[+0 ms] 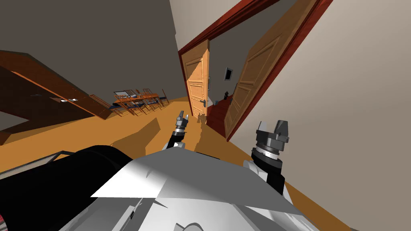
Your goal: Push the door open
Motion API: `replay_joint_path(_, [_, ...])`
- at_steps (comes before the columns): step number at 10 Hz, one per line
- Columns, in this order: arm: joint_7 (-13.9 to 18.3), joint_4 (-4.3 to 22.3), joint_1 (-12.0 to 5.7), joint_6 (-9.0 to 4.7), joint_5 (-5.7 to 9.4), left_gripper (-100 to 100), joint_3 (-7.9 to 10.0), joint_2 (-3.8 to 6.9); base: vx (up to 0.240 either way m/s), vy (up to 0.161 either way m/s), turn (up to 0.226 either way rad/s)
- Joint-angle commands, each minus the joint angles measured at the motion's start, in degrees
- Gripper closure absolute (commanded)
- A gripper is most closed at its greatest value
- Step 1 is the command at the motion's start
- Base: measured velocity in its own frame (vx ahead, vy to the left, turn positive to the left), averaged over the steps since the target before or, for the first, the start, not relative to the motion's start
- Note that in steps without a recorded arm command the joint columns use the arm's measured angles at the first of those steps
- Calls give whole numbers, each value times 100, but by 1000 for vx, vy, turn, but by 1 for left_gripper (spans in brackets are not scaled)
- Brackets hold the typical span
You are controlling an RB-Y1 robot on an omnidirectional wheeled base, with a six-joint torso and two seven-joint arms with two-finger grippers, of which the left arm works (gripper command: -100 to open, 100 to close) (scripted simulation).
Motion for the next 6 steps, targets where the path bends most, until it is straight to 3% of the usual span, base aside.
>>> replay_joint_path(1, [9,199,-132,9,-9,-100,-39,60,128,11,-3])
replay_joint_path(6, [33,732,-487,33,-34,-100,-143,187,161,105,-11])
